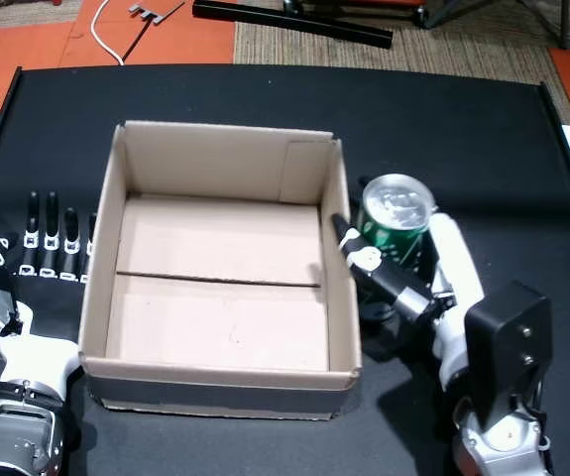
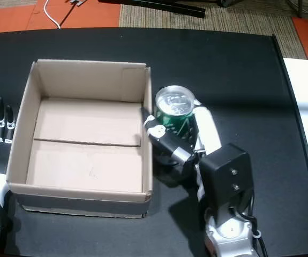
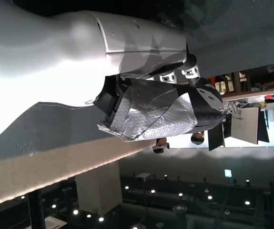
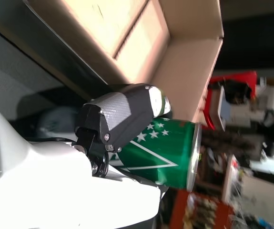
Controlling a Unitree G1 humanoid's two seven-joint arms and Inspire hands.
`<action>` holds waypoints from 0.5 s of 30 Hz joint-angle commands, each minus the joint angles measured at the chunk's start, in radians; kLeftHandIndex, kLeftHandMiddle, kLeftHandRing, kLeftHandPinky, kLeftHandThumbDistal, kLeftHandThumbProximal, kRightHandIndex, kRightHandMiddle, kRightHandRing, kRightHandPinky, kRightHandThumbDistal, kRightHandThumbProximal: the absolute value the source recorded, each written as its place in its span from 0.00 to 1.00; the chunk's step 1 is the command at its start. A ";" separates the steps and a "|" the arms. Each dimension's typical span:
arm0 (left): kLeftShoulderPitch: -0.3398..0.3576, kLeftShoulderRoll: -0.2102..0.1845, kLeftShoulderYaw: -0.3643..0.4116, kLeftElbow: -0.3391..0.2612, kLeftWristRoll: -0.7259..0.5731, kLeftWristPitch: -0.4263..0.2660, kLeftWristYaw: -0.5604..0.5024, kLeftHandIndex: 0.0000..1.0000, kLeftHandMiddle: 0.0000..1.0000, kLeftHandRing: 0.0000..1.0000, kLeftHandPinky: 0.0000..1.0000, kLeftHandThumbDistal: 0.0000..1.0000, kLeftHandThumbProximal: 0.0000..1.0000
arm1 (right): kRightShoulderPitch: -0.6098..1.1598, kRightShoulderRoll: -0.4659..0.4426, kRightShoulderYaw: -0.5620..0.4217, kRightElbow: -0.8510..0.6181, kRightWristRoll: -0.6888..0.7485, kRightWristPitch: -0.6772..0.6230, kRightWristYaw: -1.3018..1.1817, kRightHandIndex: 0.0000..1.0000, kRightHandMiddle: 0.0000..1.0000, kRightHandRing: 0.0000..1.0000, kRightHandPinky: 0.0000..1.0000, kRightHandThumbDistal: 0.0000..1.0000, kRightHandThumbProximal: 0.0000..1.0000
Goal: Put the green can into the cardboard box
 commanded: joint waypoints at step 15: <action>0.040 -0.014 0.012 0.031 -0.002 0.017 0.044 0.47 0.47 0.57 0.72 0.02 0.82 | 0.039 -0.026 0.055 0.021 -0.069 -0.023 -0.116 0.00 0.05 0.39 0.61 0.00 0.00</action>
